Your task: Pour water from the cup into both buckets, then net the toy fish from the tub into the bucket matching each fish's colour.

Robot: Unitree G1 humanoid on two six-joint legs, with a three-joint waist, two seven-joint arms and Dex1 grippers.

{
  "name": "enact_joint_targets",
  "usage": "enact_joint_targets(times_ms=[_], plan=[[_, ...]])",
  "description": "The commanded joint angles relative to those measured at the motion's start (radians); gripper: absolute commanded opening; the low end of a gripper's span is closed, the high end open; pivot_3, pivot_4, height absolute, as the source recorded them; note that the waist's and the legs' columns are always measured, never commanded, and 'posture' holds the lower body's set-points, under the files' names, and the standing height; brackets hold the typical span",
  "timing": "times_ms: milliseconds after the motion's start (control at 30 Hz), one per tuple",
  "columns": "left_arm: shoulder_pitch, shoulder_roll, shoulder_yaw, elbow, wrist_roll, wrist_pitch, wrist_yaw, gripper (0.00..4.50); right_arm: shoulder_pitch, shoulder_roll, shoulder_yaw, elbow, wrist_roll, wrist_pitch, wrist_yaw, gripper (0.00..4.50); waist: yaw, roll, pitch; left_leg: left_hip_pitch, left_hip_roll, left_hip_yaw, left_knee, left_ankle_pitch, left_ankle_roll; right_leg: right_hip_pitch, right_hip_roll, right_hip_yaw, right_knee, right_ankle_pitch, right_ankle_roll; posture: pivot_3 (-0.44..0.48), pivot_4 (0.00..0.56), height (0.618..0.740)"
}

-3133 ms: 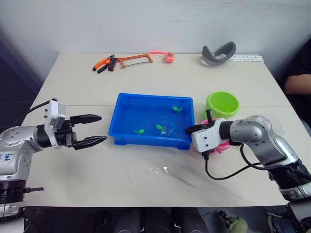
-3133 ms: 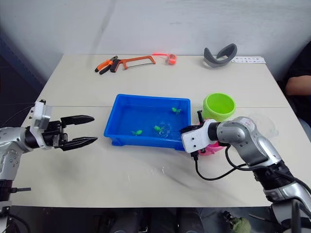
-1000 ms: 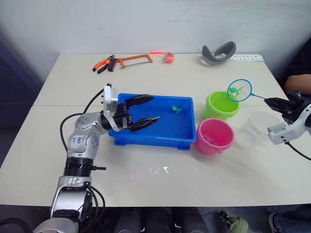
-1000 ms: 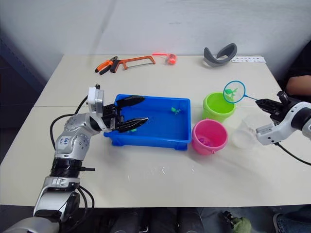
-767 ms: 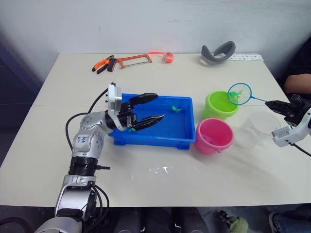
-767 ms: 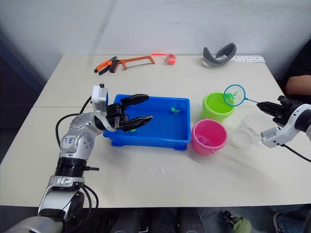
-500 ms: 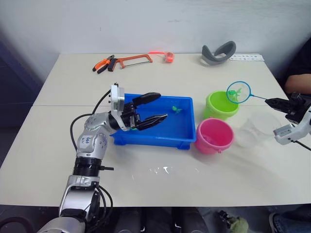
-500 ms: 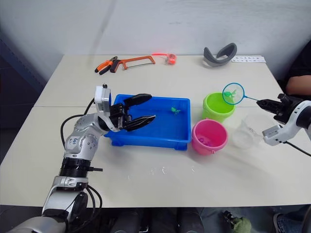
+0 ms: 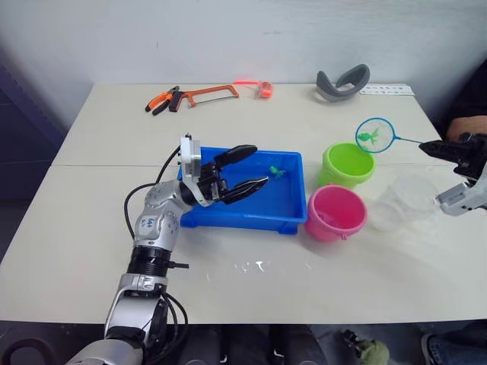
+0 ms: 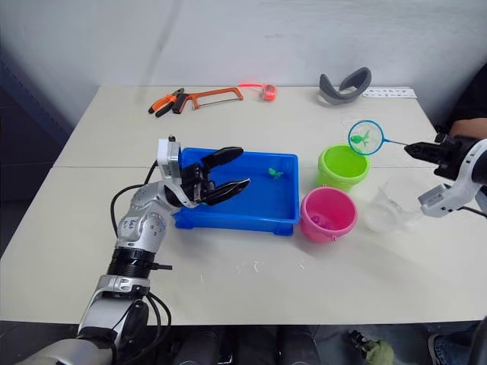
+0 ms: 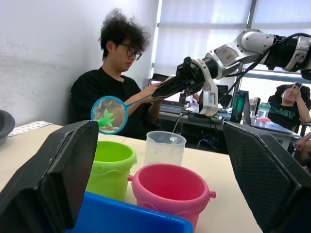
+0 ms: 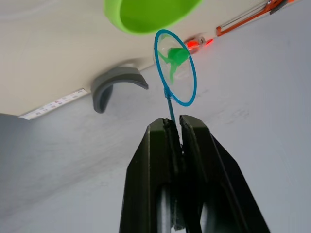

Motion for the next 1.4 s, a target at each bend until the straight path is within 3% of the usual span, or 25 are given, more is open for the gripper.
enact_joint_targets(times_ms=[33, 400, 633, 767, 867, 933, 1100, 1267, 1400], plan=[[-0.029, -0.015, 0.003, 0.014, -0.003, -0.036, -0.006, 4.41, -0.060, -0.024, 0.012, 0.009, -0.046, -0.020, 0.017, 0.00, 0.000, 0.000, 0.000, 0.000, 0.000, 0.000, 0.000, 0.000, 0.000, 0.000, 0.000, 0.000, 0.000, 0.000, 0.000, 0.000, 0.150, 0.740], [-0.063, -0.040, 0.007, 0.090, 0.001, -0.097, -0.016, 4.41, -0.148, -0.030, 0.059, -0.008, -0.137, -0.078, 0.014, 0.00, 0.000, 0.000, 0.000, 0.000, 0.000, 0.001, 0.000, 0.000, 0.000, -0.001, 0.000, 0.000, 0.000, 0.000, 0.000, 0.000, 0.150, 0.740], [-0.057, -0.023, 0.010, 0.075, -0.001, -0.087, -0.015, 4.41, -0.189, 0.005, 0.044, 0.052, -0.037, -0.128, 0.077, 0.00, 0.000, 0.000, 0.000, 0.000, 0.000, 0.001, -0.001, 0.000, 0.000, -0.001, 0.000, 0.000, 0.000, 0.000, 0.000, 0.000, 0.150, 0.740], [-0.030, 0.020, 0.015, 0.026, -0.003, -0.054, -0.008, 4.41, -0.113, 0.038, -0.053, 0.179, 0.351, -0.122, 0.253, 0.00, -0.002, 0.000, 0.000, 0.000, 0.000, 0.000, -0.001, 0.000, 0.000, 0.000, 0.001, -0.001, 0.000, 0.000, 0.000, 0.000, 0.150, 0.740], [-0.001, 0.076, 0.026, -0.027, -0.011, -0.010, 0.000, 4.41, 0.038, 0.062, -0.154, 0.156, 0.768, -0.051, 0.425, 0.00, -0.002, 0.000, 0.000, 0.000, 0.001, 0.000, -0.001, 0.000, 0.000, 0.000, 0.000, -0.002, 0.000, 0.000, 0.000, 0.000, 0.150, 0.740], [0.017, 0.112, 0.033, -0.062, -0.020, 0.022, 0.006, 4.41, 0.170, 0.074, -0.216, 0.066, 1.042, 0.025, 0.558, 0.00, -0.001, 0.000, 0.000, 0.000, 0.001, 0.000, -0.001, 0.000, 0.000, 0.000, 0.000, -0.003, 0.000, 0.000, 0.000, 0.000, 0.150, 0.740], [0.059, 0.193, 0.070, -0.140, -0.042, 0.100, 0.022, 4.41, 0.464, 0.153, -0.403, -0.286, 1.467, 0.298, 0.727, 0.00, 0.000, 0.000, 0.000, 0.000, 0.001, -0.002, 0.001, 0.000, 0.001, 0.002, 0.000, -0.003, 0.001, 0.000, 0.000, 0.000, 0.150, 0.740], [0.110, 0.261, 0.099, -0.202, -0.057, 0.153, 0.038, 4.41, 0.552, 0.278, -0.456, -0.609, 1.691, 0.623, 0.781, 0.00, 0.004, 0.000, 0.000, 0.001, 0.001, -0.004, 0.002, 0.000, 0.001, 0.002, -0.001, -0.003, 0.001, 0.000, -0.001, 0.000, 0.150, 0.740], [0.140, 0.299, 0.118, -0.251, -0.068, 0.188, 0.055, 4.41, 0.540, 0.365, -0.412, -0.771, 1.735, 0.773, 0.794, 0.00, 0.013, 0.000, 0.000, 0.000, 0.001, -0.005, 0.002, 0.000, 0.001, 0.003, -0.001, -0.003, 0.001, 0.000, -0.001, 0.000, 0.150, 0.740]])
